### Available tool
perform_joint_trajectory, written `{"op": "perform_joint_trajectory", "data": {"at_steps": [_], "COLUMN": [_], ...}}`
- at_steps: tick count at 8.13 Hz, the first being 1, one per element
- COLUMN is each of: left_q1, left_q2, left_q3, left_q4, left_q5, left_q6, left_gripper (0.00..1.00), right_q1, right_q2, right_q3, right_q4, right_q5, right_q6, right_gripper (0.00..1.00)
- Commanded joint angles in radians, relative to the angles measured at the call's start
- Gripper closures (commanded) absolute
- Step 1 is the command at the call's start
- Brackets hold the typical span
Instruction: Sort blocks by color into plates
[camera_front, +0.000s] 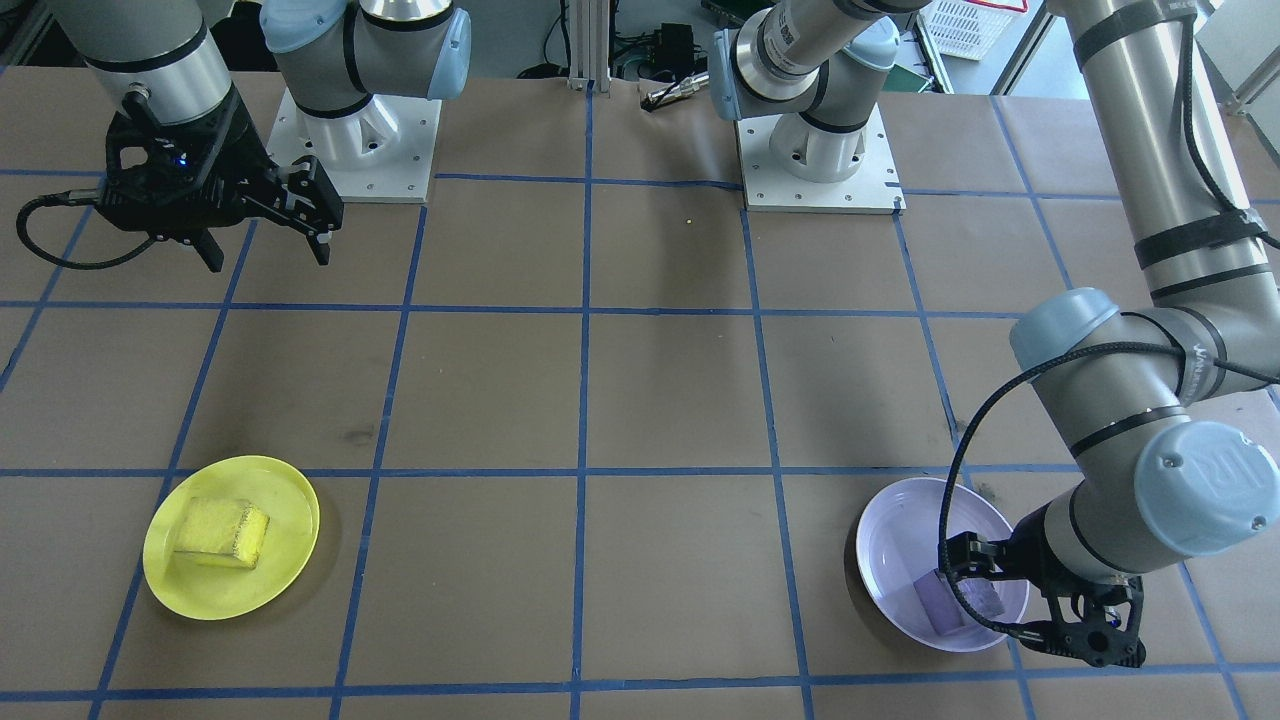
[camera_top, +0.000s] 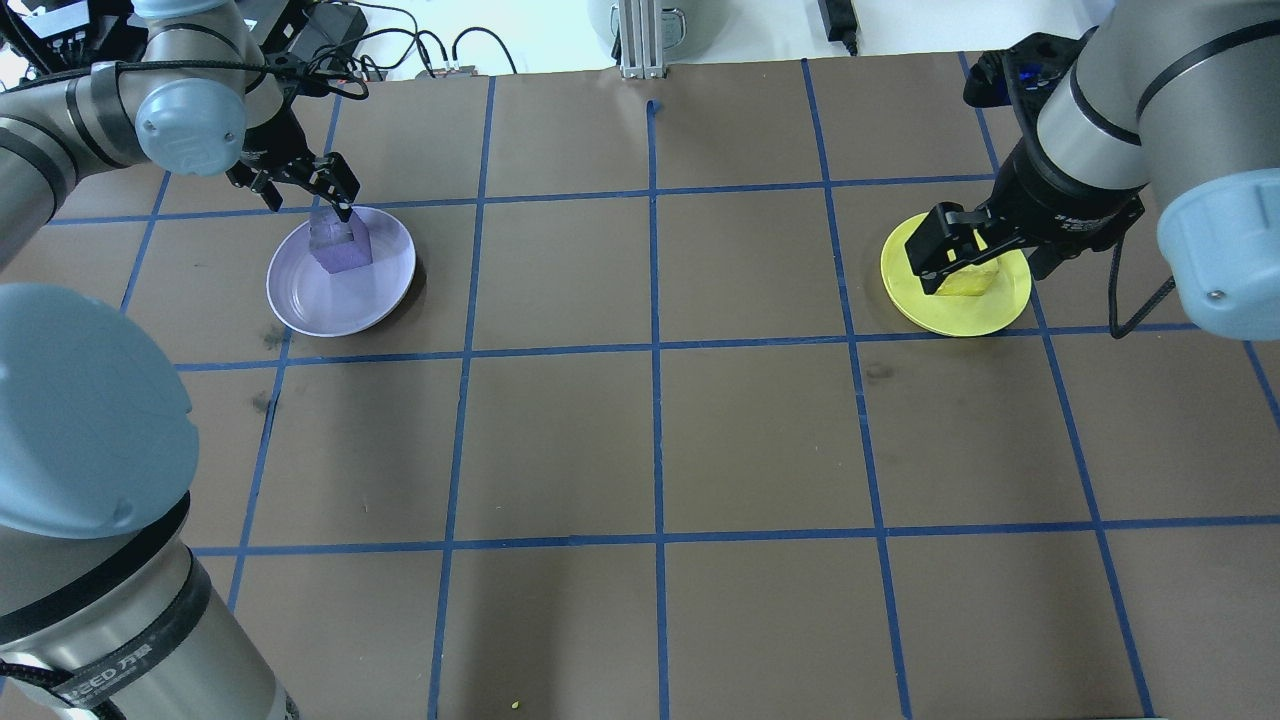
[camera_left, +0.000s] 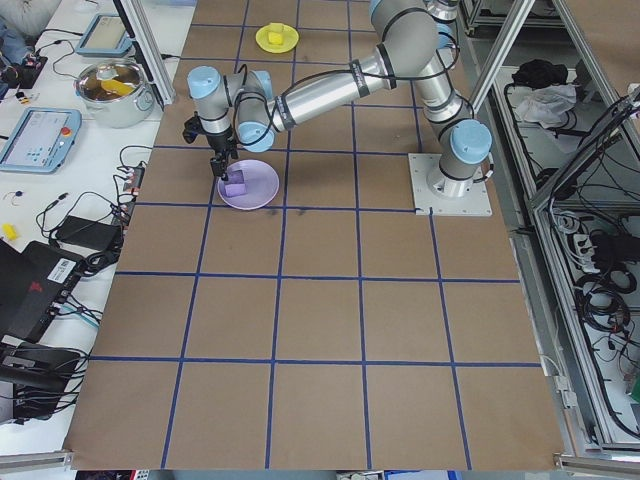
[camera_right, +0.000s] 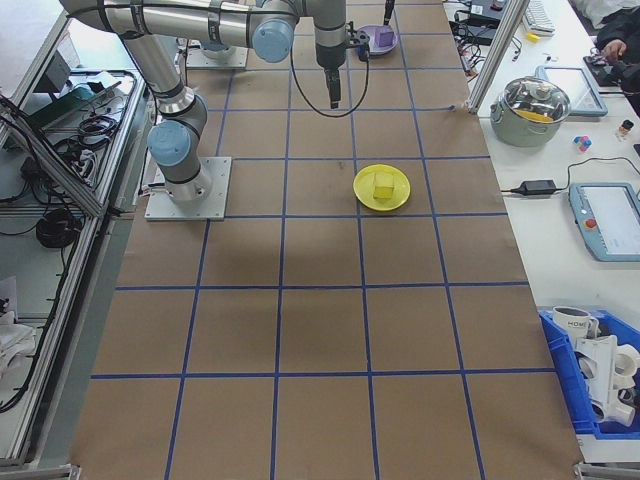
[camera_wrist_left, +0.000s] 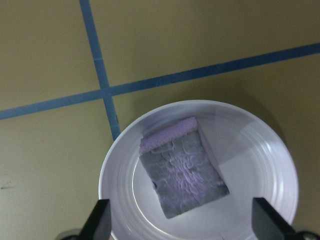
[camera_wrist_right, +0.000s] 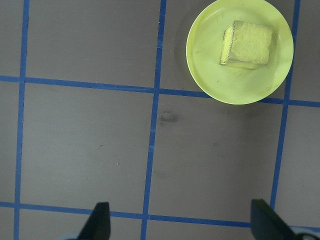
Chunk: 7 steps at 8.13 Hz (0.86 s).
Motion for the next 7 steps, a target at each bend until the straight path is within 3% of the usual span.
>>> {"op": "perform_joint_trajectory", "data": {"at_steps": [1, 5, 7], "left_q1": [-0.014, -0.184, -0.211], "left_q2": [0.096, 0.389, 0.492], "left_q3": [0.005, -0.010, -0.018], "left_q4": [-0.115, -0.339, -0.421], "left_q5": [0.000, 0.004, 0.001], "left_q6": [-0.012, -0.284, -0.300], "left_gripper": [0.00, 0.00, 0.00], "right_q1": [0.000, 0.000, 0.000], "right_q2": [0.004, 0.004, 0.005], "right_q3": [0.000, 0.000, 0.001], "right_q4": [0.000, 0.000, 0.000], "right_q5": [0.000, -0.010, -0.015], "right_q6": [-0.001, 0.001, 0.001], "right_gripper": [0.00, 0.00, 0.00]}}
